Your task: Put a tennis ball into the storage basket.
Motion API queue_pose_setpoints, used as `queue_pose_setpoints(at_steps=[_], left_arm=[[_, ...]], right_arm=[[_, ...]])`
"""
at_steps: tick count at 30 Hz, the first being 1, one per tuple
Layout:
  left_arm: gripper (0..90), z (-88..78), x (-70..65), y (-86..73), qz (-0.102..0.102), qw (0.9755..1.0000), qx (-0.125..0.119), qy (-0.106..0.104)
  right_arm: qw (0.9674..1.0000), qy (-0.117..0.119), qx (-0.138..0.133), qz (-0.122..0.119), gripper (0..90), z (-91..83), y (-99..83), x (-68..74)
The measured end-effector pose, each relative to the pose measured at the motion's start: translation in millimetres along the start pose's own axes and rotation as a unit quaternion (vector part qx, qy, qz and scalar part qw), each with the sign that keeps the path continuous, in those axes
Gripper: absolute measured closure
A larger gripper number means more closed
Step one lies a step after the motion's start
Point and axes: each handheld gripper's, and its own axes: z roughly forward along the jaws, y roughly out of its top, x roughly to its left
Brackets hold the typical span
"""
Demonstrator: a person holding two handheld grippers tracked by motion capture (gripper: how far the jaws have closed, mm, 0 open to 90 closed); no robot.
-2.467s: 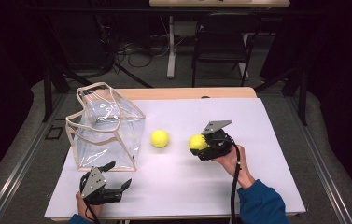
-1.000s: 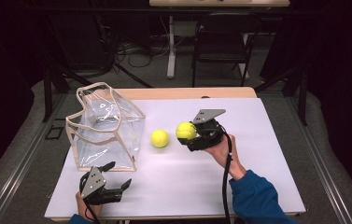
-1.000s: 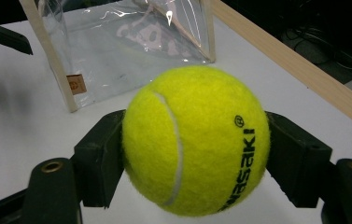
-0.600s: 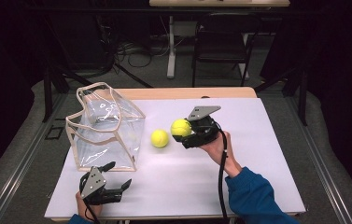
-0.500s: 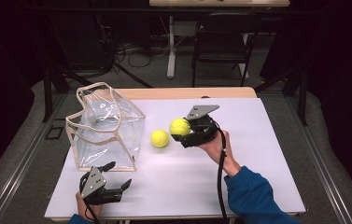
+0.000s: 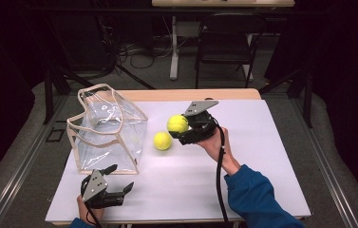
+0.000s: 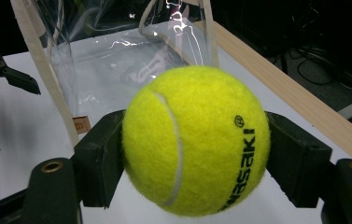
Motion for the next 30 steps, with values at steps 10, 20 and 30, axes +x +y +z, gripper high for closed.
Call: queue_pose_setpoints(at_steps=[10, 20, 30], left_arm=[[16.0, 0.3, 0.1, -0.3, -0.002, 1.0000, 0.000, -0.002], [16.0, 0.1, -0.3, -0.3, -0.001, 1.0000, 0.000, -0.001], [16.0, -0.1, -0.2, -0.2, -0.002, 1.0000, -0.001, -0.002]], right_arm=[[1.0000, 0.005, 0.000, -0.002, 26.8, 8.3, 8.7, -1.2], [0.9999, 0.010, 0.004, -0.007, 26.8, 18.0, 18.6, 0.4], [0.9999, 0.013, 0.001, -0.011, 26.8, 23.4, 28.0, 1.3]])
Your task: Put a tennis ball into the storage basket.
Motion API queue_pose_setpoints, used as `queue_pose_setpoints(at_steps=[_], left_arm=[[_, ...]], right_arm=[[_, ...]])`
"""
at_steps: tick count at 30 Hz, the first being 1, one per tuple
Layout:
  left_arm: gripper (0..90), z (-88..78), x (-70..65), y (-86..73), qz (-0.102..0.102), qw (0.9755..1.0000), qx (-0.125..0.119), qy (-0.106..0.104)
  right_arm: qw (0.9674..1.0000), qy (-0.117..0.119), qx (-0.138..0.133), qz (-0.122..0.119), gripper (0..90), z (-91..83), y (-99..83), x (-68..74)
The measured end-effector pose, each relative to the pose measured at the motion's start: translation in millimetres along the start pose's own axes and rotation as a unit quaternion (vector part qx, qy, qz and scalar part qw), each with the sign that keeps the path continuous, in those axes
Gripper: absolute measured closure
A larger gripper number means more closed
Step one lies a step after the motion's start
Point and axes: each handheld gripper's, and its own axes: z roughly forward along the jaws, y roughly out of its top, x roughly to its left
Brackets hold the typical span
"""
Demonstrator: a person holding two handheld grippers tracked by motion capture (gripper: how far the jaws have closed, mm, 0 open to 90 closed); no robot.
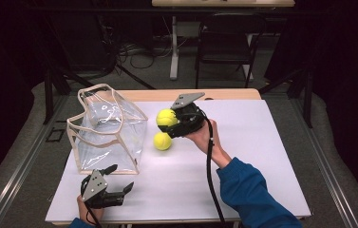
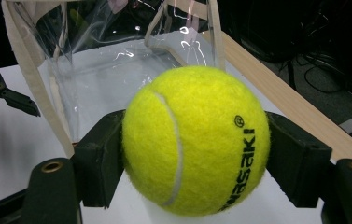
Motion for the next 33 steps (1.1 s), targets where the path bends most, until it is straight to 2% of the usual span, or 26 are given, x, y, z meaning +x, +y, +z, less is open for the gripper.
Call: queue_pose_setpoints(at_steps=[33], left_arm=[[16.0, -0.6, 1.1, -0.5, -0.004, 1.0000, -0.003, -0.001]], right_arm=[[0.9999, 0.006, -0.006, -0.013, 26.8, 15.1, 32.1, 0.7]])
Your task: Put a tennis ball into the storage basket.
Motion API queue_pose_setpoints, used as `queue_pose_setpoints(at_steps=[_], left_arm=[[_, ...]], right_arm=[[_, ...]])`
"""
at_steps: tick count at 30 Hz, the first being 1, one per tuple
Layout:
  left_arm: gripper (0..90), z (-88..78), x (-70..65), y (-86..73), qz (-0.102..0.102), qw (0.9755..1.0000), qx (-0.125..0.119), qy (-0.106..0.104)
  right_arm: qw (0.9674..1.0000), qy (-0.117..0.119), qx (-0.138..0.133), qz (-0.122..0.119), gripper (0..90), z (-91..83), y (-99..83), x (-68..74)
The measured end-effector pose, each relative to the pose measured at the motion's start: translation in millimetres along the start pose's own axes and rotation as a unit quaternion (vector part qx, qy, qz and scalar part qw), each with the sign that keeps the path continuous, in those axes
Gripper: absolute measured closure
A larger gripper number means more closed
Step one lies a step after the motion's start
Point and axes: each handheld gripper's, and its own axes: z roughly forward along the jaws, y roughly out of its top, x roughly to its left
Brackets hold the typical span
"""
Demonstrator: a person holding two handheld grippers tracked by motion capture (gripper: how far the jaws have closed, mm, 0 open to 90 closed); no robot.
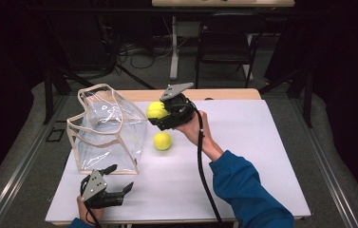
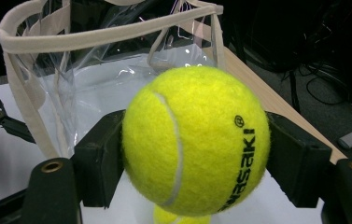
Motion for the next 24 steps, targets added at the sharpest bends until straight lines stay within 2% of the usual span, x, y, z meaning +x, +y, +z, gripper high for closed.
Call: queue_pose_setpoints(at_steps=[24], left_arm=[[16.0, -0.5, 0.9, -0.3, 0.000, 1.0000, -0.001, -0.001]], right_arm=[[0.9999, 0.012, -0.006, -0.006, 26.8, 16.6, 26.7, 5.4]])
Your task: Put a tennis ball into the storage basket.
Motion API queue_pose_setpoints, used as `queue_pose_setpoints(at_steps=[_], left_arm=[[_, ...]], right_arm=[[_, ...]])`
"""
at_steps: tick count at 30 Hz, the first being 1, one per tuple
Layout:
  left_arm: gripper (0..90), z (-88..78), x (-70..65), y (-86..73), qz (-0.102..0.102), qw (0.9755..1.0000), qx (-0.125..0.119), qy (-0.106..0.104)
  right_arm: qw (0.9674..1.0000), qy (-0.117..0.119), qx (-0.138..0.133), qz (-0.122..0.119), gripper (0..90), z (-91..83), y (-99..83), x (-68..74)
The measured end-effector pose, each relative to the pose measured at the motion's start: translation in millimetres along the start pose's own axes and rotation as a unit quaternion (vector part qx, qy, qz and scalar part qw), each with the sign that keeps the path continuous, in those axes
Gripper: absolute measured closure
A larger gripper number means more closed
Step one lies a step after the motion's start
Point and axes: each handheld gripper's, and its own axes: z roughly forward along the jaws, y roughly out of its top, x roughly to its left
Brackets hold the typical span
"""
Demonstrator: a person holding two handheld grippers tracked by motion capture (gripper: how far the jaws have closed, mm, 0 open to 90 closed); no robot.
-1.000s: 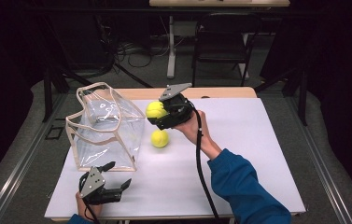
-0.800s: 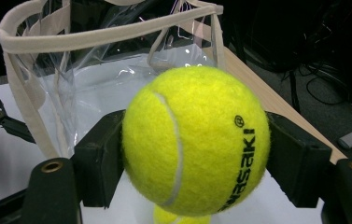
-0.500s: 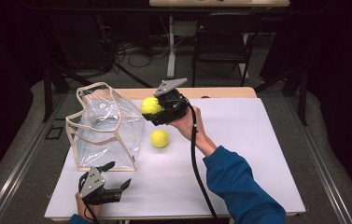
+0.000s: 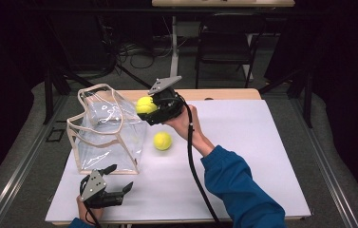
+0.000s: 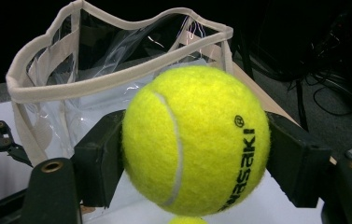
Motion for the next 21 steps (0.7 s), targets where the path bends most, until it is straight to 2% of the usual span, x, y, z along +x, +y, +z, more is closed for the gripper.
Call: queue_pose_setpoints(at_steps=[21], left_arm=[[16.0, -1.1, 0.0, 0.2, -0.001, 1.0000, -0.001, -0.001]], right_arm=[[0.9999, 0.004, 0.003, -0.016, 26.8, 10.2, 23.4, 12.6]])
